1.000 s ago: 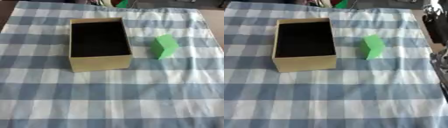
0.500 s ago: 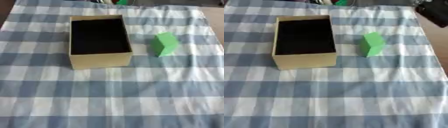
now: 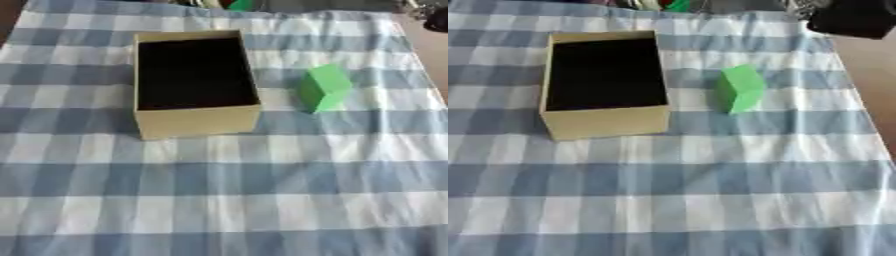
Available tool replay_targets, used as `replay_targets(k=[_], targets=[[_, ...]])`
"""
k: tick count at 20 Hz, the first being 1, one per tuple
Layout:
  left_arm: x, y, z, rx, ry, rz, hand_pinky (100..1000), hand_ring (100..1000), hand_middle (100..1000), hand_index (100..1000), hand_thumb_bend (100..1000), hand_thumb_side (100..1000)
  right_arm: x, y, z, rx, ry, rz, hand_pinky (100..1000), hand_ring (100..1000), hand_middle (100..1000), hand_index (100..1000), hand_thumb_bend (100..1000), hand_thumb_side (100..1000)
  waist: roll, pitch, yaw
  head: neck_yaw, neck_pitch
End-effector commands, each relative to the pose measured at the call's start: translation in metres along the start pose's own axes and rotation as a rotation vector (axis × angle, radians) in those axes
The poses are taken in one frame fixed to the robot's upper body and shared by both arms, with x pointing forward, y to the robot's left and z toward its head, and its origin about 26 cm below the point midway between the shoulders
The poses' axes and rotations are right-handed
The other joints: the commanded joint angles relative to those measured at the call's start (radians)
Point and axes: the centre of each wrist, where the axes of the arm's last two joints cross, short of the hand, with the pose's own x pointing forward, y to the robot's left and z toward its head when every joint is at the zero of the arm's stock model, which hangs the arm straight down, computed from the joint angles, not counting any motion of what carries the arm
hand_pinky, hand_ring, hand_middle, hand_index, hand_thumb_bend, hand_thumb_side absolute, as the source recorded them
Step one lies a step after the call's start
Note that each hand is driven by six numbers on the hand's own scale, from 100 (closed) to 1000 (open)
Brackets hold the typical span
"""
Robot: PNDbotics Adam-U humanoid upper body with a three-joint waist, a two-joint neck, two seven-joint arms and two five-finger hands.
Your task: Pick up objects on the table and place them in the box.
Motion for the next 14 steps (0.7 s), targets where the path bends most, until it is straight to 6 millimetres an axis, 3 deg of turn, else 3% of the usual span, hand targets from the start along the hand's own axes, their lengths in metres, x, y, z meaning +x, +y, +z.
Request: replay_targets(k=[1,6,9,14], targets=[[0.005,0.002,-0.006,-0.022,-0.028,0.001,729,624,738,816,170,962,-0.016,-0.010,-0.006,0.102,-0.024,0.050,824,849,888,962,100,725,-0.014,-0.031,0.003,-0.012,-0.012],[0.005,0.001,-0.005,-0.034,-0.024,0.004,730,624,739,816,166,963,-0.035,-0.008,-0.021,0.278,-0.062,0.077,849,879,924,1000,101,588,-0.018,-0.031,0.010,-0.022,-0.014],[0.006,0.001,-0.005,-0.042,-0.023,0.004,730,624,739,816,165,963,-0.045,-0.007,-0.027,0.369,-0.059,0.094,857,891,937,1000,153,584,-0.020,-0.030,0.011,-0.024,-0.017],[0.006,0.001,-0.006,-0.053,-0.023,0.003,730,624,739,815,159,963,-0.055,-0.007,-0.030,0.478,-0.040,0.138,872,910,971,1000,288,685,-0.024,-0.028,0.012,-0.026,-0.024]])
